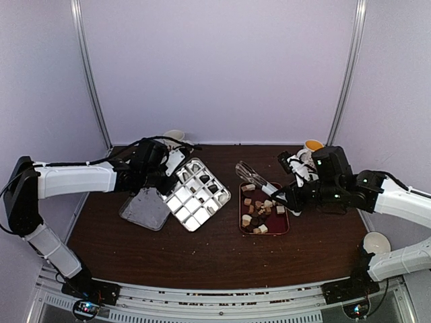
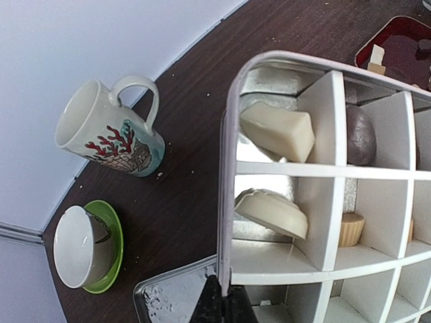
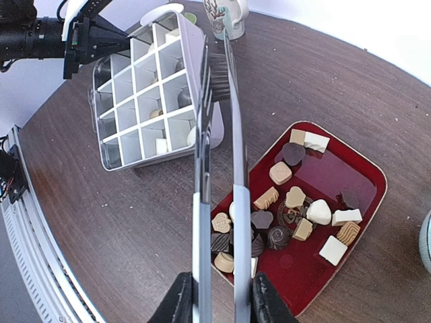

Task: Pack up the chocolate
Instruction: Pick up the packing box from the center of the board, then place the fake chocolate in the empty pocket of the box.

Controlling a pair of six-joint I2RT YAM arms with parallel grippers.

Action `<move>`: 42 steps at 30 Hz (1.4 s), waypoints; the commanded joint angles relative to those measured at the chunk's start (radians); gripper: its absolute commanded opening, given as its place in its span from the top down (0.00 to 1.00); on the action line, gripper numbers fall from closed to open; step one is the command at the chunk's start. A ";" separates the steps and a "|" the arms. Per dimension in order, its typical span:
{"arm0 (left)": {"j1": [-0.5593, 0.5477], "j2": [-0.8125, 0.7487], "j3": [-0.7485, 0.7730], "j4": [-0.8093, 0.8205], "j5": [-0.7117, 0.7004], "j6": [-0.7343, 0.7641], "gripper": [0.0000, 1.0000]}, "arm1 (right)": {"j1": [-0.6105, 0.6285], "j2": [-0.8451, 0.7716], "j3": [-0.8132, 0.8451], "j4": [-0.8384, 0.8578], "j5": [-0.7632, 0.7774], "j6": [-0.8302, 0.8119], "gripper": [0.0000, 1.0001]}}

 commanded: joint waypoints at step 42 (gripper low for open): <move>0.110 0.337 0.294 -0.282 0.381 -0.345 0.84 | 0.146 0.180 0.048 0.012 -0.182 0.021 0.82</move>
